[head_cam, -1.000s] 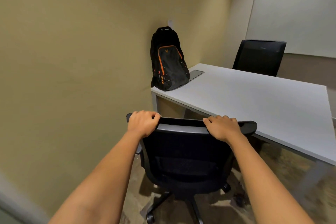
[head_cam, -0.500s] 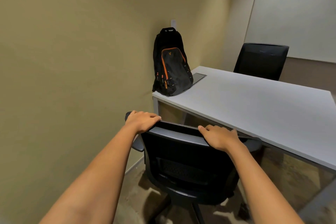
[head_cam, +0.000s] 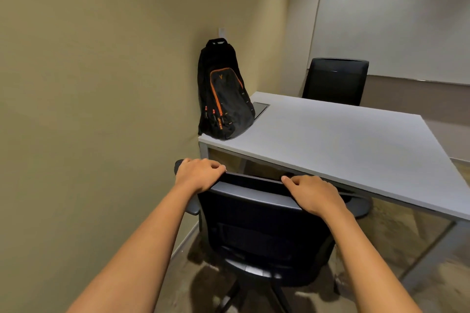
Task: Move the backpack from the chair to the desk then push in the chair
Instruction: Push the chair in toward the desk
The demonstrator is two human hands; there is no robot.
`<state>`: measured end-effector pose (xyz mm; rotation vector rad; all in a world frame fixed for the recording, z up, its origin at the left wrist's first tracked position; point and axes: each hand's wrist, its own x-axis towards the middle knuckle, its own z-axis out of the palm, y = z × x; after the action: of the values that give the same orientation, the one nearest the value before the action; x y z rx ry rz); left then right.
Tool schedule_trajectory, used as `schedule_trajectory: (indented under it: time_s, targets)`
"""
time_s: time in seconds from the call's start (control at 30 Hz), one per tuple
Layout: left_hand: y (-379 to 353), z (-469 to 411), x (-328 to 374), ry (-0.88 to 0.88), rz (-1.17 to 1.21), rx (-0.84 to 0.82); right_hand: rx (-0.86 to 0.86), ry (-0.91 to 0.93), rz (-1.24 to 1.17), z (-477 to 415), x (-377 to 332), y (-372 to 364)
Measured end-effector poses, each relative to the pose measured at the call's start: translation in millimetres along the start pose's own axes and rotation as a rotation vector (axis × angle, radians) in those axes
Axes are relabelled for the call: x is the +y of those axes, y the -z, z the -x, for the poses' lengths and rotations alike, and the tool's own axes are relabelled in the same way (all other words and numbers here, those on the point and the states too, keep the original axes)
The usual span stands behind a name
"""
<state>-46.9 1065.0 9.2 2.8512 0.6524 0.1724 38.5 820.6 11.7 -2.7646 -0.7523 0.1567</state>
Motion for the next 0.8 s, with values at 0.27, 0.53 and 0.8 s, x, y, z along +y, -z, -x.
schedule_trajectory:
  time_s: [0.27, 0.53, 0.8]
  targets:
    - [-1.7, -18.6, -27.9, -0.126, 0.036, 0.044, 0.107, -0.215, 0.017, 3.7, -29.9, -11.9]
    - [7.7, -30.2, -45.6, -0.194, 0.07, 0.061, 0.126, -0.342, 0.026, 5.3, -54.0, -19.9]
    - [5.9, -36.1, -36.1, -0.242, 0.107, 0.114, 0.084, -0.391, 0.036, -0.6, -46.9, -11.3]
